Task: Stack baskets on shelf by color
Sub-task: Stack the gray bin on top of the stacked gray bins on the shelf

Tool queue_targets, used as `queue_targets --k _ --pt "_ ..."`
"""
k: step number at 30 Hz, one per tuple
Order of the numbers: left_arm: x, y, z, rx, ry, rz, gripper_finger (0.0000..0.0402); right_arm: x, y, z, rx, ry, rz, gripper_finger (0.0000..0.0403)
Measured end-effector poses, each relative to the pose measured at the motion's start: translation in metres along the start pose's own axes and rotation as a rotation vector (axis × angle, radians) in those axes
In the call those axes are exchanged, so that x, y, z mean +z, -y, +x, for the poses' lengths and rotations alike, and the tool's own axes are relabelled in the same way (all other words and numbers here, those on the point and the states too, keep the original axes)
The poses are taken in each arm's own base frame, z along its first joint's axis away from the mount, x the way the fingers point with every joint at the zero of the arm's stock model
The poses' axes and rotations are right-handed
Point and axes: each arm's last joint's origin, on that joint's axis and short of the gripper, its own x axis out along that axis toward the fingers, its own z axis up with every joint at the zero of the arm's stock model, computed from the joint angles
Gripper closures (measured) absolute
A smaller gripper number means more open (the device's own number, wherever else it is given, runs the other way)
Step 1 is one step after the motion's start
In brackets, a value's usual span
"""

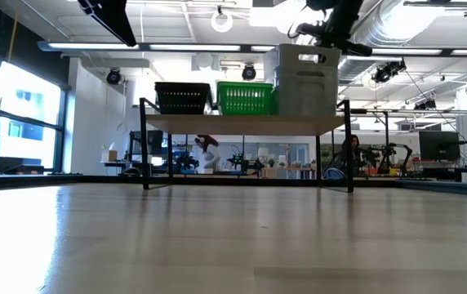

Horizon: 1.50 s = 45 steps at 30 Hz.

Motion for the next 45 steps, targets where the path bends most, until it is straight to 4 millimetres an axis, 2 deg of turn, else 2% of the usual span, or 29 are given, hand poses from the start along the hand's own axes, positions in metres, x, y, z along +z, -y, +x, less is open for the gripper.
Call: queue_targets --k 15,23,38,41,45 --pt "0.0 0.0 0.0 0.001 0.0 0.006 0.027 -0.005 0.003 0.0 -0.008 -0.066 0.025 0.0402" --pt "0.0 0.0 0.0 0.006 0.002 0.044 0.027 0.006 0.012 0.001 0.047 -0.061 0.056 0.0403" --pt "0.0 0.0 0.0 0.008 0.003 0.045 0.027 0.012 0.021 0.0 0.088 -0.096 0.098 0.0403" --pt "0.0 0.0 0.0 0.008 0.003 0.044 0.027 0.014 0.019 -0.007 0.096 -0.081 0.094 0.0403" --pt "0.0 0.0 0.0 0.008 0.003 0.044 0.027 0.019 0.014 -0.028 0.1 -0.007 0.08 0.0403"
